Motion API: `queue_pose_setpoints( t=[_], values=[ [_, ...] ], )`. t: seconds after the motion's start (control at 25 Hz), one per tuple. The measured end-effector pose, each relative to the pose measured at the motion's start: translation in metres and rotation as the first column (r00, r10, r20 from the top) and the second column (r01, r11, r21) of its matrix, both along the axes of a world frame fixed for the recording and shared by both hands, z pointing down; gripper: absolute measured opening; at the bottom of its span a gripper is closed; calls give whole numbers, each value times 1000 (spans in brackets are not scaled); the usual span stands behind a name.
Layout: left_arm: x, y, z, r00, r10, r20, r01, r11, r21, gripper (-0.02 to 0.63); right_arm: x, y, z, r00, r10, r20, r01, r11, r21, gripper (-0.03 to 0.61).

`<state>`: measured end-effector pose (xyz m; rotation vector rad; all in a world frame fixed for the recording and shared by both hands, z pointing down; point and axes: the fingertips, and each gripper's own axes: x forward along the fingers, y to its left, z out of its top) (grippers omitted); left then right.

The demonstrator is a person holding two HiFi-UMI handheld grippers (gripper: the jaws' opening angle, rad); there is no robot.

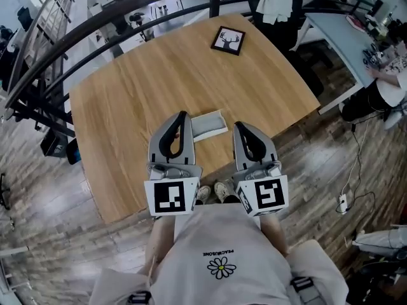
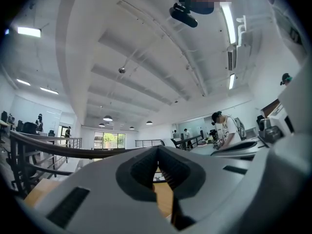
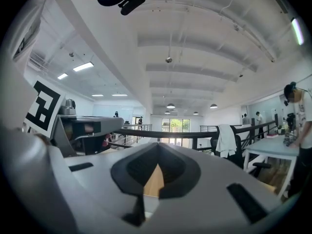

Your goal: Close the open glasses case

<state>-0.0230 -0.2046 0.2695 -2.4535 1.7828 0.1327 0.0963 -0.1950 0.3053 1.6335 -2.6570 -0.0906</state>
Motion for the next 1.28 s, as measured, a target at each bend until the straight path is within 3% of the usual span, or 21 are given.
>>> queue_pose_setpoints(
  t=[0.44, 0.68, 1.12, 1.28],
  values=[
    [-19, -5, 5, 996, -89, 18, 89, 996, 5, 17, -6, -9, 3, 996, -81, 24, 81, 997, -12, 6],
    [-16, -7, 2, 994, -106, 2, 106, 994, 13, 17, -22, -24, 8, 980, -197, 41, 199, 979, -46, 11],
    [-32, -10, 21, 987, -164, 5, 164, 986, -37, 18, -61, -68, 73, 935, -352, 35, 352, 915, -199, 204],
    [-43, -16, 27, 987, -162, -17, 161, 985, -62, 17, -81, -86, 107, 915, -402, 36, 396, 876, -276, 219]
  ],
)
